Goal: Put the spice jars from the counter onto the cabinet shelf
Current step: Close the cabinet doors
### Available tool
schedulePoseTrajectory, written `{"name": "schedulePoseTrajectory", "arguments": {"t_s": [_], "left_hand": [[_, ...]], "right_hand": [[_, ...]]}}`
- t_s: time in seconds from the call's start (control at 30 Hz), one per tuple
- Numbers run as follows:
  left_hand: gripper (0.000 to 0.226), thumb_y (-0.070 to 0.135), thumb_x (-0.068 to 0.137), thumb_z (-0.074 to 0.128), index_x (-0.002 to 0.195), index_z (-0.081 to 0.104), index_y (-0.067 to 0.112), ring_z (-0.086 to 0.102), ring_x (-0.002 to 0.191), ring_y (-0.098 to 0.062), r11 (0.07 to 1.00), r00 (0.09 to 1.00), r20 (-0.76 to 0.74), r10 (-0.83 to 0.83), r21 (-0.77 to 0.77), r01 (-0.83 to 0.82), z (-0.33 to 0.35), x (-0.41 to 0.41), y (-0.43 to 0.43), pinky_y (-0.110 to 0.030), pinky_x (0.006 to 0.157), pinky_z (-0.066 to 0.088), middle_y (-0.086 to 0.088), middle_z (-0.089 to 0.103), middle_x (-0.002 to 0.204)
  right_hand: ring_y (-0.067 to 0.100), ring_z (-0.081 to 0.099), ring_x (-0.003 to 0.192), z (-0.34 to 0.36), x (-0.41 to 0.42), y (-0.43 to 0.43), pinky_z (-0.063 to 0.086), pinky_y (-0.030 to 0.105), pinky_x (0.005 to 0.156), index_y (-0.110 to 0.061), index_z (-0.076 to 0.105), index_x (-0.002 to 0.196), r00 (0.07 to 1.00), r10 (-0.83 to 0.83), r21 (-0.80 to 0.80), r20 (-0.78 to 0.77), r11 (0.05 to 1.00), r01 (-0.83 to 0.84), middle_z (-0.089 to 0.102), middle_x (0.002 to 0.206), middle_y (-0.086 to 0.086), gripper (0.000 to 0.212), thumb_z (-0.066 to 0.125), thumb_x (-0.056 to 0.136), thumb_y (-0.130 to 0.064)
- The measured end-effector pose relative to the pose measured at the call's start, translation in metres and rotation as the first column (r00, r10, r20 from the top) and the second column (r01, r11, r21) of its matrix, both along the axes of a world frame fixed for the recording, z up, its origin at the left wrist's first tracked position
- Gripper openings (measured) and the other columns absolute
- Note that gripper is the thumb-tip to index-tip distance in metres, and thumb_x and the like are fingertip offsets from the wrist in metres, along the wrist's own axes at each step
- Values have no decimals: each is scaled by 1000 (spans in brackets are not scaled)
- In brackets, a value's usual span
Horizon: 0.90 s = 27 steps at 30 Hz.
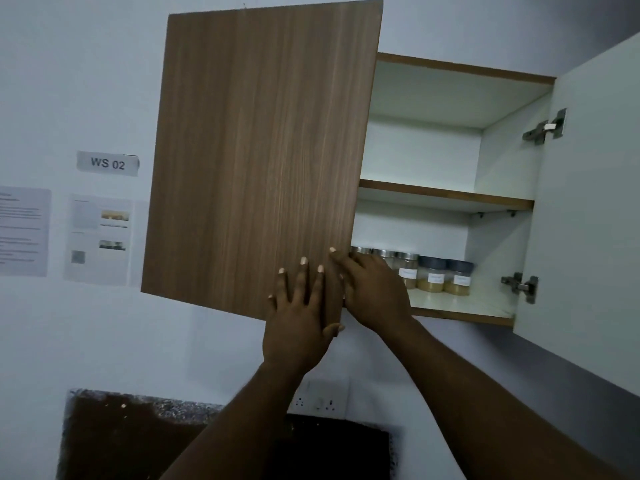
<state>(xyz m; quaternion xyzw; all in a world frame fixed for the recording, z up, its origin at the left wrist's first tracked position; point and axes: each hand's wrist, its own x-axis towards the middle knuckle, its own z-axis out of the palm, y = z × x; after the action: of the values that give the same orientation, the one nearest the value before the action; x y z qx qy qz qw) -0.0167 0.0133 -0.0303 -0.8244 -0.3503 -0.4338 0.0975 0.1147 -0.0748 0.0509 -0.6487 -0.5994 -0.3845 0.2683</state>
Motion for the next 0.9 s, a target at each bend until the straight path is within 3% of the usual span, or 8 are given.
{"name": "schedulePoseTrajectory", "arguments": {"t_s": [0.13, 0.33, 0.5, 0.9], "left_hand": [[116, 67, 89, 61, 159, -24, 30, -19, 153, -45, 1000, 996, -89, 0, -14, -1, 2, 14, 19, -68, 120, 16, -7, -31, 167], [108, 48, 93, 64, 160, -19, 32, -24, 152, -46, 999, 979, -204, 2, -31, -8, 2, 25, 43, -69, 117, 24, -10, -33, 166], [102, 39, 95, 60, 161, -18, 33, -28, 150, -47, 999, 963, -269, -11, -53, -3, -7, 27, 61, -64, 117, 29, -7, -33, 166], [109, 50, 92, 58, 159, -24, 29, -25, 148, -55, 999, 958, -285, 40, -1, -42, -15, 37, 66, -58, 116, 32, -15, -31, 166]], "right_hand": [[27, 51, 128, -12, 4, 16, 51, 35, 79, -33, 40, 155, 990, -137, -54, 22, 989, 138, 58, 143, 1, 58, 54, 99, -33], [34, 51, 128, -29, 7, 39, 55, 42, 89, -25, 36, 157, 961, -275, -139, 19, 951, 275, 55, 146, 7, 71, 61, 93, -41], [35, 43, 135, -42, 12, 57, 55, 45, 92, -24, 35, 158, 929, -370, -220, 25, 904, 367, 42, 158, 6, 77, 66, 88, -29], [33, 43, 132, -58, 16, 64, 48, 46, 94, -25, 33, 160, 931, -365, -253, -13, 902, 350, 43, 157, 4, 81, 67, 87, -24]]}}
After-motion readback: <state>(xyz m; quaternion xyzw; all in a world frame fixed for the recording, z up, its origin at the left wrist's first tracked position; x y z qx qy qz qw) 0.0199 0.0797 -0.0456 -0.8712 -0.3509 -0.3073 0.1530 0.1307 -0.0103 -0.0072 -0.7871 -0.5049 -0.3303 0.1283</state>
